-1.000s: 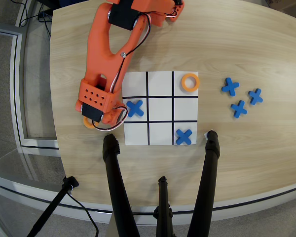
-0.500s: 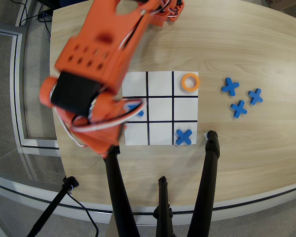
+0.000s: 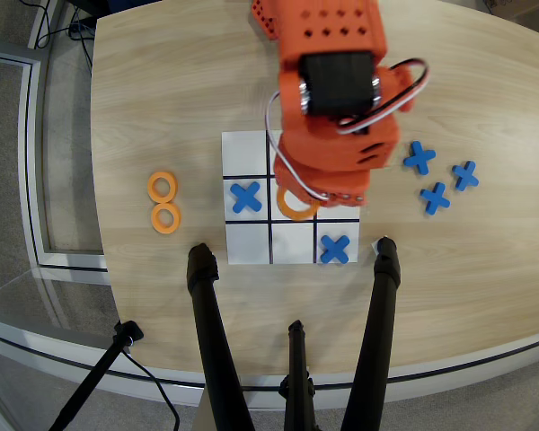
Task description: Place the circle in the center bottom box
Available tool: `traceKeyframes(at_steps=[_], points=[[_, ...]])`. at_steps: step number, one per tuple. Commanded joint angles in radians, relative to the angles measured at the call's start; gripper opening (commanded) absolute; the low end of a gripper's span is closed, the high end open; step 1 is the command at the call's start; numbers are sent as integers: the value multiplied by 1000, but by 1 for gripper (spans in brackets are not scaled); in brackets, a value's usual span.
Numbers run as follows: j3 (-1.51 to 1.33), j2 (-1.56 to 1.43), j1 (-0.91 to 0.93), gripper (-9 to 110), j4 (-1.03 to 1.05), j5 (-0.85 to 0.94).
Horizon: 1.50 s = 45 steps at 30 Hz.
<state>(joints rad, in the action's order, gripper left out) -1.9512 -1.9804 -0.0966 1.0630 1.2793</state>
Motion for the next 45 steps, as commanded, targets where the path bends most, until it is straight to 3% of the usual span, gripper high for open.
traceKeyframes(at_steps=[1,18,41,45], points=[[-130,-20,14,0,-123,32],[-525,51,86,0,-371,107],[-546,61,12,0,-397,80],[-545,58,17,4,-394,94]])
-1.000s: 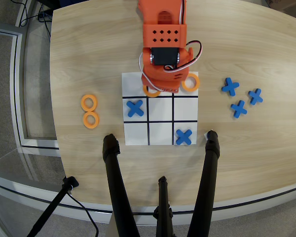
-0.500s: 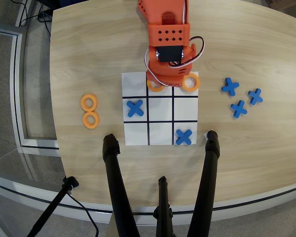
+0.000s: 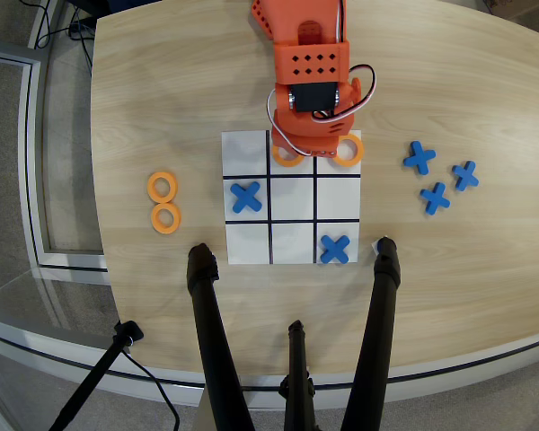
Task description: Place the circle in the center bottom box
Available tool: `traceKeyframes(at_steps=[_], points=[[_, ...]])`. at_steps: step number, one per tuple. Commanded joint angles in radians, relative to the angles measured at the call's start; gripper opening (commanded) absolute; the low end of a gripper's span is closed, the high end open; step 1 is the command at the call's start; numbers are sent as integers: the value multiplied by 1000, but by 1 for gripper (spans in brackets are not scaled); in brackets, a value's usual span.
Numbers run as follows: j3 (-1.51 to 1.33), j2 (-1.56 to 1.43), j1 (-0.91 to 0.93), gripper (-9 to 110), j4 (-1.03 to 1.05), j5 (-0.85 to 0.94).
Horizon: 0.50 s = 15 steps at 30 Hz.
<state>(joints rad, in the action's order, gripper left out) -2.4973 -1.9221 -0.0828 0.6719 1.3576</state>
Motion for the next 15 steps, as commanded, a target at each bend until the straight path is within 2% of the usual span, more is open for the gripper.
traceKeyframes(at_steps=[1,4,15], points=[[2,-2,5,6,-2,23],[9,-8,6,13,2,31],[193,-34,41,13,124,34]])
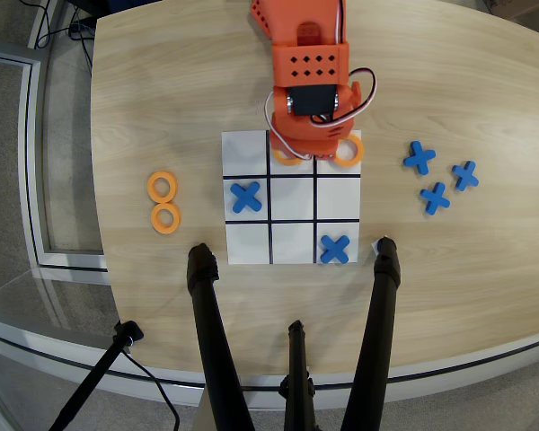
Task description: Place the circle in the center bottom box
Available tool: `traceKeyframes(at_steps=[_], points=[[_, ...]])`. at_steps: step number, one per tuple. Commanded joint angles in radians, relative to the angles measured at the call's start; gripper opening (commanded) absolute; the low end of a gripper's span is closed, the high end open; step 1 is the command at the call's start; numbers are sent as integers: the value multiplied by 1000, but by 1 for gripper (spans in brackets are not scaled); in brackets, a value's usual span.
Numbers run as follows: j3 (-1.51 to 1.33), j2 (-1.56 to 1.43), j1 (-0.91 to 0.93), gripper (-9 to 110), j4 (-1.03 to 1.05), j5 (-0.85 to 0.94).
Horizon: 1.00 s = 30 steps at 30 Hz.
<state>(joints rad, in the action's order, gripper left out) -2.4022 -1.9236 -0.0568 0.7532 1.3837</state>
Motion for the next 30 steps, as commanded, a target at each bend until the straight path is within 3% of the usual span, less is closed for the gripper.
traceKeyframes(at_steps=[1,7,11,22,26,30], points=[[141,-37,20,13,69,8],[483,-83,60,13,377,26],[523,-239,95,13,518,48],[-405,-1321,186,13,657,210],[-614,-1431,207,4,627,207],[-801,-1434,255,0,431,204]])
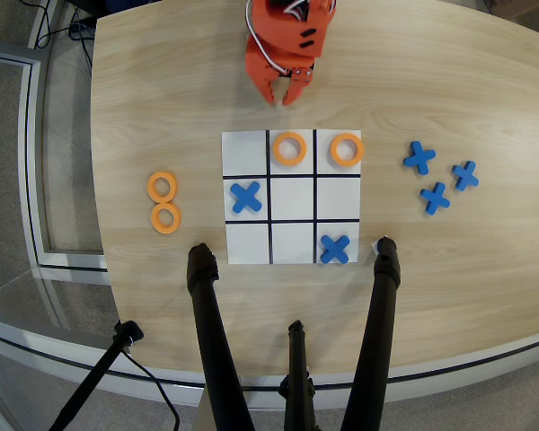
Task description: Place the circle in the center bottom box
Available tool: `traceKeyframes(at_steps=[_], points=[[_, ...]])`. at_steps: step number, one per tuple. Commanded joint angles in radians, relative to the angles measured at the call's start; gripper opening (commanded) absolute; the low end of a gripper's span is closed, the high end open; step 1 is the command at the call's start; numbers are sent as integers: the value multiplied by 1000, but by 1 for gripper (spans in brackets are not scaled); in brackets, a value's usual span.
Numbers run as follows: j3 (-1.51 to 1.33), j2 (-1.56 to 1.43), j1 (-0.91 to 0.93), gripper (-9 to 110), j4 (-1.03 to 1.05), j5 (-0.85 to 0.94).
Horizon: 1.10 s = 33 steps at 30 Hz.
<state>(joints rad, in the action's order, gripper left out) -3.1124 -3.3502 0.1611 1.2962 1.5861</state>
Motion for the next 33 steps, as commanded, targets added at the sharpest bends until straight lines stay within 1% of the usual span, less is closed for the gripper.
traceKeyframes(at_steps=[1,4,6,8,10,16,20,26,29,33], points=[[-91,-6,61,0,-110,-5],[-91,-8,152,0,-83,-3],[-91,-9,259,0,-54,18],[-91,-25,396,0,-17,61],[-91,-46,571,0,43,146],[-91,-46,1031,0,44,147],[-91,-46,1250,0,46,140],[-91,-46,1456,0,46,138],[-91,-46,1499,0,46,138],[-91,-46,1511,0,46,138]])
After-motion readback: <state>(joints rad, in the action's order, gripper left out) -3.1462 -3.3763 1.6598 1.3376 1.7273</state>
